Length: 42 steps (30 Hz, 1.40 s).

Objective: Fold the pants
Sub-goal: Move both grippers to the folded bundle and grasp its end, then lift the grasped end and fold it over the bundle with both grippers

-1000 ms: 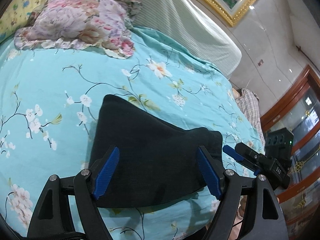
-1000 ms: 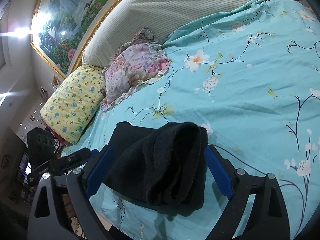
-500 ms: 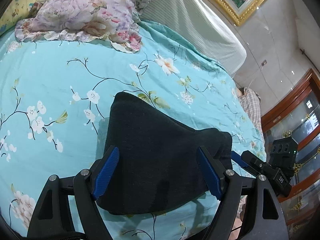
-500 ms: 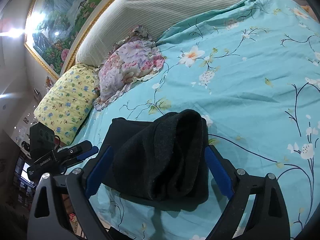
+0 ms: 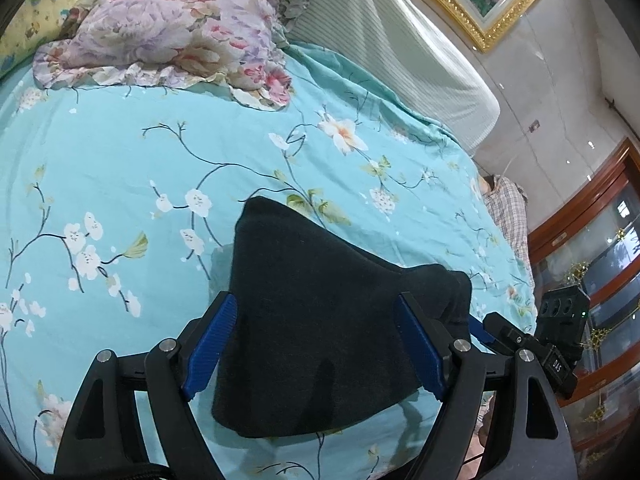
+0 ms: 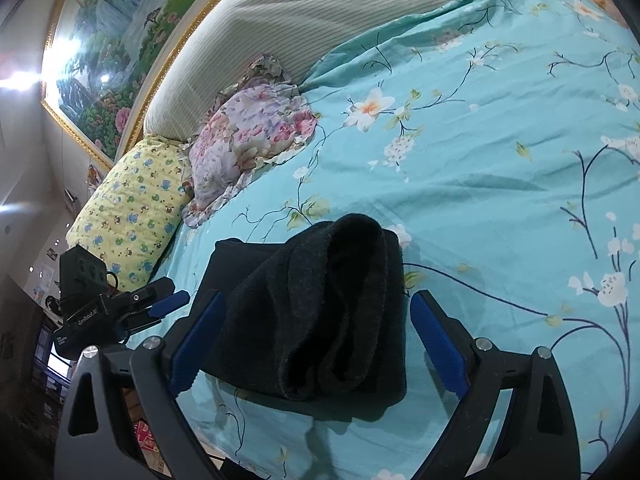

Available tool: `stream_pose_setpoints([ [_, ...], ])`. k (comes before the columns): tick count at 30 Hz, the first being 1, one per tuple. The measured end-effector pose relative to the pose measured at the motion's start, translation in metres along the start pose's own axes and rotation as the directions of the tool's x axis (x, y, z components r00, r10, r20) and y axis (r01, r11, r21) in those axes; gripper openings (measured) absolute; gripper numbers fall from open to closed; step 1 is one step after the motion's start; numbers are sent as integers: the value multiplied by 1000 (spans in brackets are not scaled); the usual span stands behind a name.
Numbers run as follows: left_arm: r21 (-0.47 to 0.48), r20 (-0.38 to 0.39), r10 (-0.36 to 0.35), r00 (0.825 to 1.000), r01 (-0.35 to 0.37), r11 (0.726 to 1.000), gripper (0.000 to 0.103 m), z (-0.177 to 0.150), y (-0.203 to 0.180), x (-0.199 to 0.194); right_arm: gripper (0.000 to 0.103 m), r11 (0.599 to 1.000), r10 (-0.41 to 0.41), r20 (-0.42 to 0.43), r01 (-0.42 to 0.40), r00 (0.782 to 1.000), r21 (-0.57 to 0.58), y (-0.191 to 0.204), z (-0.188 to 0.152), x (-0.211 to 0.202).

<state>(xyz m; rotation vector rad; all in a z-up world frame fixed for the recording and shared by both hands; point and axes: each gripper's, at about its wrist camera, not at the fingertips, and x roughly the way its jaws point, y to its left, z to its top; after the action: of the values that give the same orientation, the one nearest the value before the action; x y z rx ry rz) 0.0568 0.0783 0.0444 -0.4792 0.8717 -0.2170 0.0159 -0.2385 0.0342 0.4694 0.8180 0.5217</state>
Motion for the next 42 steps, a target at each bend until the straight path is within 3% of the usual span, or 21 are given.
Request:
stream_pose_setpoints([
  [26, -17, -113, 27, 993, -29, 999, 81, -3, 17, 52, 94, 1000, 2, -99, 0, 995, 22, -9, -10, 36],
  [28, -23, -121, 26, 992, -29, 999, 78, -4, 19, 57, 94, 1000, 3, -99, -1, 995, 21, -11, -9, 38],
  [35, -71, -144, -36, 989, 26, 997, 54, -5, 36, 69, 94, 999, 15, -102, -12, 995, 31, -16, -9, 40],
  [42, -85, -157, -75, 985, 62, 994, 42, -3, 47, 72, 94, 1000, -6, -138, 7, 990, 9, -13, -10, 50],
])
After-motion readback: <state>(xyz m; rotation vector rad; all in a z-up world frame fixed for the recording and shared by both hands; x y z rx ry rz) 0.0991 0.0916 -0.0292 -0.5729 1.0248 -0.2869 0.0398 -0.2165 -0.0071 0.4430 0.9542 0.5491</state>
